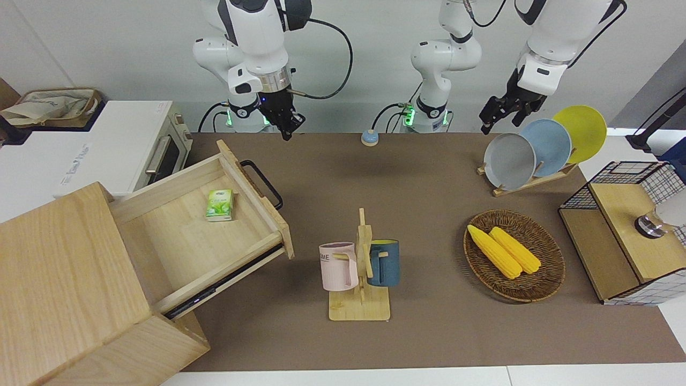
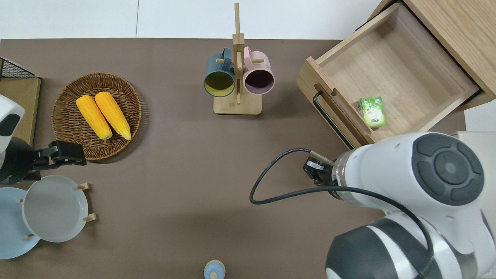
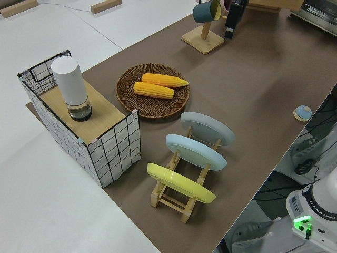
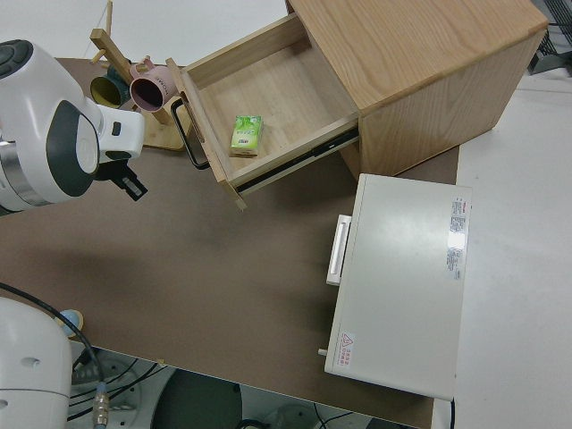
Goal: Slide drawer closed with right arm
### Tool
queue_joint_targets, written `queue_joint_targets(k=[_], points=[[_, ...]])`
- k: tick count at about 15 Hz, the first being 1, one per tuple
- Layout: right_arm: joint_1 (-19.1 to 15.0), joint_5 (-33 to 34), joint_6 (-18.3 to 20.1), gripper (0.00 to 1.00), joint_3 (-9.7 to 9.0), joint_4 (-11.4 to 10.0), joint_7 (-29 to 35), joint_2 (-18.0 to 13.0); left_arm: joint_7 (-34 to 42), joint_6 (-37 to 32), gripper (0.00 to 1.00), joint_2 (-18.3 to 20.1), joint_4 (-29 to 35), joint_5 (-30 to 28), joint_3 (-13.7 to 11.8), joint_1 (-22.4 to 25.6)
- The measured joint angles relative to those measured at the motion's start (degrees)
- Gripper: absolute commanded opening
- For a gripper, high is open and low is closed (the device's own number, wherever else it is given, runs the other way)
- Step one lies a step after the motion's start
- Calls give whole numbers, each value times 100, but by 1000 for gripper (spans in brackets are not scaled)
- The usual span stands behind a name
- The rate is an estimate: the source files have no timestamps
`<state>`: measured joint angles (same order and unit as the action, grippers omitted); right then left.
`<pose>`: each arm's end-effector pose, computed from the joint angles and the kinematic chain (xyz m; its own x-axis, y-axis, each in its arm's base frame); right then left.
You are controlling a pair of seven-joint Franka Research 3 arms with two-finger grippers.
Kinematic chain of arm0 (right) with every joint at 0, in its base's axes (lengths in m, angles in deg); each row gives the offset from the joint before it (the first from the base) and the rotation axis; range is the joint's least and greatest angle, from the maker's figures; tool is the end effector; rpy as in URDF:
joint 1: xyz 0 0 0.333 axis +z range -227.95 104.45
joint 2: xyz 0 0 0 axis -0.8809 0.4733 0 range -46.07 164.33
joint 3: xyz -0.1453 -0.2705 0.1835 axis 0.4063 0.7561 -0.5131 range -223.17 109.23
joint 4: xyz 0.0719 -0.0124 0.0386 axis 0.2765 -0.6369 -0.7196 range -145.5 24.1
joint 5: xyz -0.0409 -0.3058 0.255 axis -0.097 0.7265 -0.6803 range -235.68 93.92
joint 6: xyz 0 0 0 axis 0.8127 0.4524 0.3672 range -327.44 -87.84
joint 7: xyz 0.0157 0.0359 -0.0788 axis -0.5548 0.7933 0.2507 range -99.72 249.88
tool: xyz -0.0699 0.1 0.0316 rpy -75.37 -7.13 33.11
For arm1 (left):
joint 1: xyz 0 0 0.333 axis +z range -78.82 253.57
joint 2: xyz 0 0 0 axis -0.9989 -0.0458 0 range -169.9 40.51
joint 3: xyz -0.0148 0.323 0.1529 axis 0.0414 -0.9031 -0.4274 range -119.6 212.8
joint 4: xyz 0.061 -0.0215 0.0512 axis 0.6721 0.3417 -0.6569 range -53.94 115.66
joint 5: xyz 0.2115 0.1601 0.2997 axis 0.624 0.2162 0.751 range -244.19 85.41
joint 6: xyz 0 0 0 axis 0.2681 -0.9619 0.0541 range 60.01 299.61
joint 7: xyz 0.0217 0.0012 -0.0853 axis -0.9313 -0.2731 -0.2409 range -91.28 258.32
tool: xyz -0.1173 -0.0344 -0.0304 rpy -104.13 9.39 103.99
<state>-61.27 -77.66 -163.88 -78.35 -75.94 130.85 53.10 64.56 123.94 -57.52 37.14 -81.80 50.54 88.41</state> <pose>0.4894 0.2190 0.5766 0.8150 -0.5760 -0.0635 -0.5789 -0.8141 -0.0450 0.5135 -0.0339 0.6482 0.9604 0.2764 -0.0353 0.2773 -0.9605 0.0231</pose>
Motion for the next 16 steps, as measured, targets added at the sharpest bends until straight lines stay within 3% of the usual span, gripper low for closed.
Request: queue_joint_targets(k=[5, 10, 16], points=[[2, 83, -626, 0, 15, -49, 439, 351, 0, 0, 993, 0, 0, 0, 0, 0], [136, 825, -1240, 0, 23, -58, 1036, 888, 0, 0, 993, 0, 0, 0, 0, 0], [170, 1274, -1586, 0, 86, 37, 1151, 1325, 0, 0, 993, 0, 0, 0, 0, 0]])
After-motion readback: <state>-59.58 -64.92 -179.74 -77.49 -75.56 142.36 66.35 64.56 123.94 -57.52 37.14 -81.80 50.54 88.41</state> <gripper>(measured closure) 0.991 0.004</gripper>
